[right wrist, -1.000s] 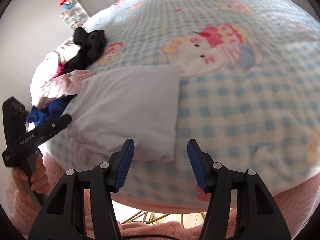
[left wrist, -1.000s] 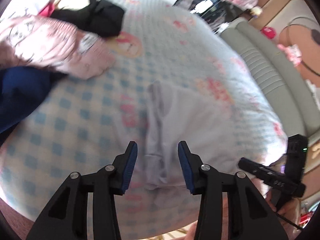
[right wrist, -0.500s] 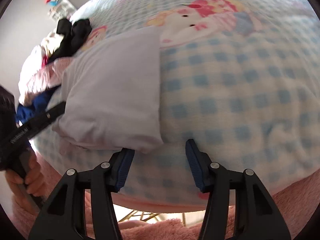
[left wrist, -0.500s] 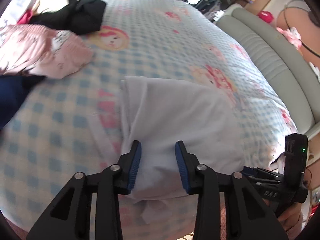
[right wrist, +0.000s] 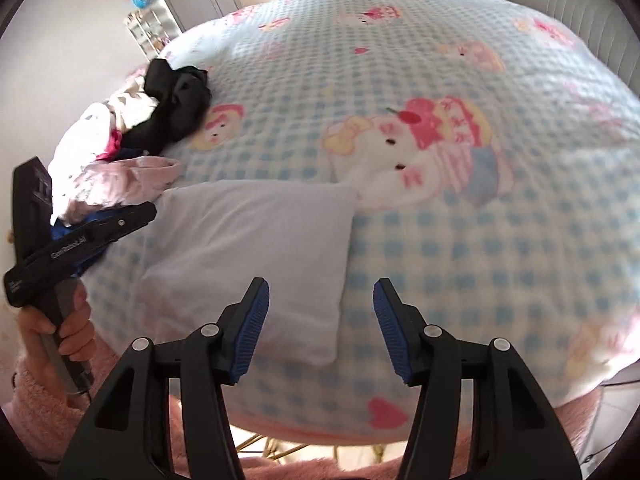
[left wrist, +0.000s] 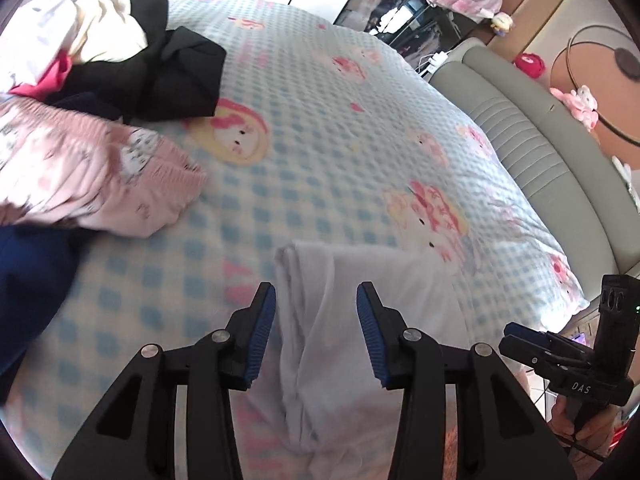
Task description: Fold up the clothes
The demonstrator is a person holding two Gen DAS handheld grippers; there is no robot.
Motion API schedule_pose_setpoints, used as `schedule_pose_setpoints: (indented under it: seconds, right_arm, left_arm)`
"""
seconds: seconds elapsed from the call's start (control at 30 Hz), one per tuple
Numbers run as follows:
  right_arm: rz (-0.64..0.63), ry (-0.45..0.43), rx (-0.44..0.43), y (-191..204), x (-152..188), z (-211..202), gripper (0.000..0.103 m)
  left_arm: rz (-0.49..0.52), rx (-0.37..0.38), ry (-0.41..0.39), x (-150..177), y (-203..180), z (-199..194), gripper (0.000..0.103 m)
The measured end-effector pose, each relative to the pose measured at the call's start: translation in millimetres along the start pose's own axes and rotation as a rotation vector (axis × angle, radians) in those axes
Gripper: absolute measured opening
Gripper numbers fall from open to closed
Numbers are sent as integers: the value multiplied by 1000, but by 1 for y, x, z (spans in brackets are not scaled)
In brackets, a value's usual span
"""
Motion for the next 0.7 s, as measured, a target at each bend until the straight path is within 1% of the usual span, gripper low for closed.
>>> schedule_pose_setpoints:
  seconds: [0.13,0.2,0.3,0.43,0.6,0.7]
  right_arm:
    - [0,15,-7,5,-19,11,56]
    - [-11,19,-15,8,-20,14,56]
    - [-27,38,-5,16,-26,23,56]
    - [-30,63,-12,20,-21,40,56]
    - [-25,95,-28,22,-14,64,57]
    - [6,86,-55,15,-9,66,58]
  left_arm:
    - [-15,-12,13,-10,-3,14,44]
    - [-20,-25,10,-11,-3,15,44]
    - [-31,-46,21,-13,1,23,44]
    - [-66,-46,44,-7,10,32,44]
    - [-153,-67,59,4,33,46,46]
    - [-160,-64,55,6,38,47,46]
Point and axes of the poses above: each gripper's, at about its wrist camera, not at the fingertips, and z roughly the way its jaws point, y to its left, x to its underside, the point moved 5 cm from there along z, roughly the way its jaws point, and after that the axes turned 8 degrees about x, right-handed, at the moved point
